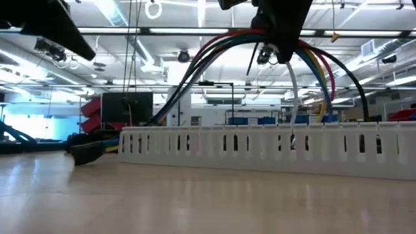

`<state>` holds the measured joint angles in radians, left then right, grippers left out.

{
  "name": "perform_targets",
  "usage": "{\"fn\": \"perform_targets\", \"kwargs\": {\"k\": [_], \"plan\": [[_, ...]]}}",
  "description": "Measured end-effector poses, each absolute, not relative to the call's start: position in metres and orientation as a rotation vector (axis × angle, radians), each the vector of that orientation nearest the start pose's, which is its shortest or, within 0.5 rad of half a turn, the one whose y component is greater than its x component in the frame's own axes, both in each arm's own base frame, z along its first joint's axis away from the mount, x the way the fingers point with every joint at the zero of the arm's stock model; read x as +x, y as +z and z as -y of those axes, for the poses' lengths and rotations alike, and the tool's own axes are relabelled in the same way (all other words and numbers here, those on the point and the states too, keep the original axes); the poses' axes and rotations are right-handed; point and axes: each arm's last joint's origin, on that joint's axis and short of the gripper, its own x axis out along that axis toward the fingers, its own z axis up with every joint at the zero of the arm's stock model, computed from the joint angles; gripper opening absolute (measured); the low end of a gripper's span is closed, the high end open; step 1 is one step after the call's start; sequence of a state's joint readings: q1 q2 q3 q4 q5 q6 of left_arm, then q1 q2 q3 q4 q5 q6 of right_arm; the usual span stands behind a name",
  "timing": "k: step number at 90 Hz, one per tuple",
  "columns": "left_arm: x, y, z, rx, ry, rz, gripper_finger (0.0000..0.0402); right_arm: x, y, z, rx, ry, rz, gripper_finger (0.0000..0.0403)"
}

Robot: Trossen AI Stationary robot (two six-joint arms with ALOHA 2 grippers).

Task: Ziptie cables
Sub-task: Put the zip tied cable wires into the white cable duct

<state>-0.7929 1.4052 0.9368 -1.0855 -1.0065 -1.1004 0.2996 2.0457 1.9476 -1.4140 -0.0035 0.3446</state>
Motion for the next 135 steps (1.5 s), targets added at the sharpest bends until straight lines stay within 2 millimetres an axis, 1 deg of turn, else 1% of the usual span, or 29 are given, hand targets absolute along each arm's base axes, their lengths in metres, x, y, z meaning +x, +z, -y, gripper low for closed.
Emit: {"fn": "perform_targets", "kwargs": {"k": [21, 38, 50, 58, 69, 75, 81, 89, 100, 118, 135], "plan": [[0.178, 0.224, 0.144, 0.232, 0.619, -0.586, 0.0152, 0.369, 0.28, -0.13, 0.104, -0.028, -1.574, 0.0012], [0.182, 0.225, 0.143, 0.244, 0.628, -0.559, 0.0152, 0.361, 0.295, -0.14, 0.143, -0.031, -1.595, 0.0012], [0.184, 0.225, 0.145, 0.225, 0.622, -0.541, 0.0152, 0.36, 0.303, -0.144, 0.181, 0.002, -1.589, 0.0012], [0.19, 0.221, 0.151, 0.229, 0.553, -0.551, 0.0152, 0.359, 0.304, -0.144, 0.2, 0.01, -1.596, 0.0012], [0.204, 0.203, 0.157, 0.214, 0.357, -0.606, 0.0152, 0.359, 0.304, -0.144, 0.202, 0.011, -1.596, 0.0012], [0.214, 0.194, 0.152, 0.149, 0.282, -0.585, 0.0152, 0.359, 0.304, -0.144, 0.202, 0.011, -1.596, 0.0012], [0.221, 0.185, 0.144, 0.131, 0.235, -0.565, 0.0152, 0.359, 0.304, -0.144, 0.203, 0.011, -1.596, 0.0012], [0.226, 0.175, 0.131, 0.103, 0.203, -0.548, 0.0152, 0.359, 0.304, -0.146, 0.202, 0.012, -1.595, 0.0012], [0.231, 0.162, 0.114, 0.063, 0.142, -0.566, 0.0152, 0.358, 0.304, -0.149, 0.199, 0.021, -1.596, 0.0012], [0.236, 0.152, 0.095, 0.018, 0.064, -0.572, 0.0152, 0.356, 0.304, -0.154, 0.191, 0.034, -1.592, 0.0012], [0.244, 0.145, 0.089, -0.033, -0.053, -0.578, 0.0152, 0.356, 0.304, -0.155, 0.195, 0.033, -1.59, 0.0012]]}}
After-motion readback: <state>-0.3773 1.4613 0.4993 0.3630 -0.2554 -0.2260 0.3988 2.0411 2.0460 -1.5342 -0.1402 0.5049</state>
